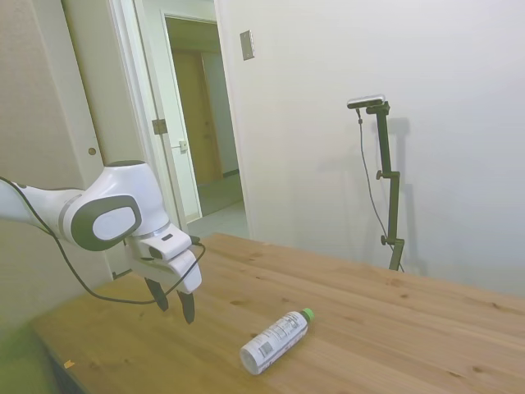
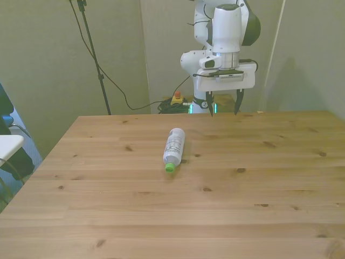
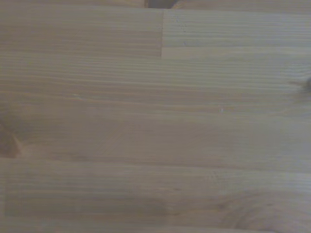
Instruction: Stand the water bottle
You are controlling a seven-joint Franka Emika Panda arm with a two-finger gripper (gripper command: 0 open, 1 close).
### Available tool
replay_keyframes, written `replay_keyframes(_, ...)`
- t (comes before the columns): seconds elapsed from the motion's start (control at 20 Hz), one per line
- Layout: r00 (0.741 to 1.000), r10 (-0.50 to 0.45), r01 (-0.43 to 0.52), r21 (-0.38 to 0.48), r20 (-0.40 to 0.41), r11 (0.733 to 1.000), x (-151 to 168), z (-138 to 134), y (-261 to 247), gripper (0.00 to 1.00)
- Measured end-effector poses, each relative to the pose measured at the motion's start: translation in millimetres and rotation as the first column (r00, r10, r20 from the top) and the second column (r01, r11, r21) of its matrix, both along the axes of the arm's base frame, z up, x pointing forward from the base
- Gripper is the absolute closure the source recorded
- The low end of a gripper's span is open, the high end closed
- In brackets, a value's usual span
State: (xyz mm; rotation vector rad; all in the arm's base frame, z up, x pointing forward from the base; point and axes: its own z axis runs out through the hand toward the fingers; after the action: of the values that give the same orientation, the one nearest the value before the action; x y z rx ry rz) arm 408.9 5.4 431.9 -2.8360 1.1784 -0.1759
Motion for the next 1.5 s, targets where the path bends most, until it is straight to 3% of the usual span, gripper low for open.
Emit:
replay_keyframes(0.15,1.0,-0.029,0.029,-0.009,0.0,1.0,1,-1,0,0.0)
replay_keyframes(0.4,0.997,-0.061,0.065,-0.071,0.056,0.995,19,24,-22,0.0)
replay_keyframes(0.55,0.992,-0.1,0.109,-0.122,0.083,0.987,43,40,-62,0.0)
replay_keyframes(0.75,0.984,-0.138,0.155,-0.155,0.114,0.976,85,40,-118,0.0)
replay_keyframes(1.15,0.977,-0.173,0.191,-0.144,0.127,0.971,161,-7,-182,0.0)
replay_keyframes(1.5,0.979,-0.174,0.185,-0.11,0.105,0.977,188,-53,-179,0.0)
